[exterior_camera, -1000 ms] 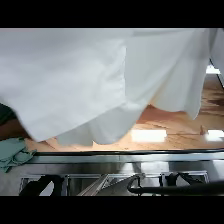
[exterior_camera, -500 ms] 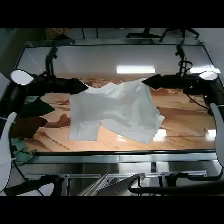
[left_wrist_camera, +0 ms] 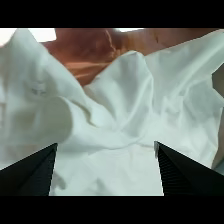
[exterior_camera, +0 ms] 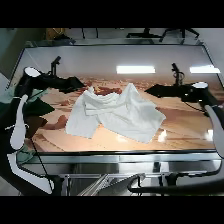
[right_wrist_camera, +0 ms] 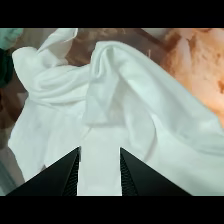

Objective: Fold the shirts.

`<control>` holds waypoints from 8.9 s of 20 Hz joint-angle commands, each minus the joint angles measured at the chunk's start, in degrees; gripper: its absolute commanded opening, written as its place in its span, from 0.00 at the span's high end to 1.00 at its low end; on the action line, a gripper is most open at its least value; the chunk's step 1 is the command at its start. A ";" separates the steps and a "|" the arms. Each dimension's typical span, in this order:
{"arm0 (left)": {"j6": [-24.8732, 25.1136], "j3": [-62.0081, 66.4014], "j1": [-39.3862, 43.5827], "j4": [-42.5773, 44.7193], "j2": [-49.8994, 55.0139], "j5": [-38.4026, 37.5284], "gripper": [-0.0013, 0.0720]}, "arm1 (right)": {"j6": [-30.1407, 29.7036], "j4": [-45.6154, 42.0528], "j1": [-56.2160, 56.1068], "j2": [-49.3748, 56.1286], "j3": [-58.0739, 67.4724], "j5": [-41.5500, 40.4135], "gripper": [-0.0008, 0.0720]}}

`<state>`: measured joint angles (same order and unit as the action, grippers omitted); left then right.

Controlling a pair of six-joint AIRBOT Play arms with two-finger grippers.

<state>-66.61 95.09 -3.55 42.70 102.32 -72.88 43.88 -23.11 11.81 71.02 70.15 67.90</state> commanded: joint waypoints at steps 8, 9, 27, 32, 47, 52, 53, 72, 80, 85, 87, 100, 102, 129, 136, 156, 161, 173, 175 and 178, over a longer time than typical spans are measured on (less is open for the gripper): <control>-0.92 5.42 -7.80 11.30 10.36 -11.10 0.06 | 21.35 -18.29 14.19 -27.34 -29.24 7.72 0.57; -0.83 5.49 -7.39 11.26 12.04 -10.40 0.06 | 22.14 -18.27 14.14 -28.96 -32.00 7.30 0.57; 3.39 13.77 0.52 11.34 18.51 -14.27 0.95 | 22.58 -17.92 9.68 -25.99 -41.88 1.66 0.40; 1.62 14.21 0.50 11.34 18.49 -16.68 0.96 | 22.58 -17.59 -0.76 -17.75 -43.32 -8.17 0.40; -3.17 -5.18 -7.85 -21.38 -32.24 -9.42 0.96 | 13.33 0.39 12.81 -28.94 10.21 13.53 0.96; -3.23 -1.44 -14.05 -21.07 -59.45 11.98 0.96 | 13.31 3.28 13.09 -28.39 34.49 11.43 0.96; -3.04 0.52 -15.15 -16.68 -63.04 14.43 0.96 | 13.33 3.26 13.09 -28.41 37.55 11.52 0.96; -3.63 -2.58 7.41 14.67 -9.38 22.38 0.96 | 7.69 -12.26 4.48 7.56 19.63 8.55 0.96; -7.50 12.28 2.58 14.82 5.81 17.49 0.96 | 7.08 -13.00 4.52 21.97 29.27 1.53 0.96; -11.47 12.76 2.12 21.84 9.03 8.85 0.96 | 9.25 -23.12 4.42 22.45 30.27 6.43 0.96; -11.96 12.76 2.38 25.16 10.05 6.36 0.96 | 10.16 -26.45 4.33 23.28 30.16 8.74 0.96; -12.55 12.81 4.92 25.27 14.62 0.55 0.56 | 10.23 -27.41 2.54 25.29 30.18 9.25 0.70; -13.70 12.79 4.59 25.27 13.11 -2.67 0.07 | 12.39 -27.56 2.91 22.99 30.25 11.13 0.57; -6.01 -52.02 -0.37 7.19 -23.76 10.86 0.95 | 13.03 -22.51 27.43 -6.27 -27.50 4.07 0.42; -6.05 -49.81 0.17 7.17 -23.80 7.74 0.95 | 10.86 -20.11 19.56 0.61 -27.67 2.69 0.71; -14.67 -49.81 -1.05 16.20 -51.49 -5.68 0.96 | 31.80 -29.92 28.06 -37.99 -27.30 14.12 0.96; -12.20 -40.46 -1.01 15.52 -44.63 1.03 0.96 | 16.41 -8.04 22.88 -30.03 -24.87 -1.11 0.96; -11.43 0.37 3.17 15.65 1.31 7.15 0.96 | 8.94 -9.92 12.00 -1.88 -11.56 -21.57 0.96; -11.43 4.76 4.28 15.69 7.15 7.26 0.95 | 6.21 -9.88 11.69 0.24 -11.56 -21.46 0.96; -11.56 10.67 4.98 15.85 13.60 7.10 0.96 | 3.80 -9.90 11.65 2.69 -11.54 -21.57 0.96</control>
<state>-78.00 99.90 0.56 58.41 109.01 -66.06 50.39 -32.53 23.70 71.02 58.33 47.55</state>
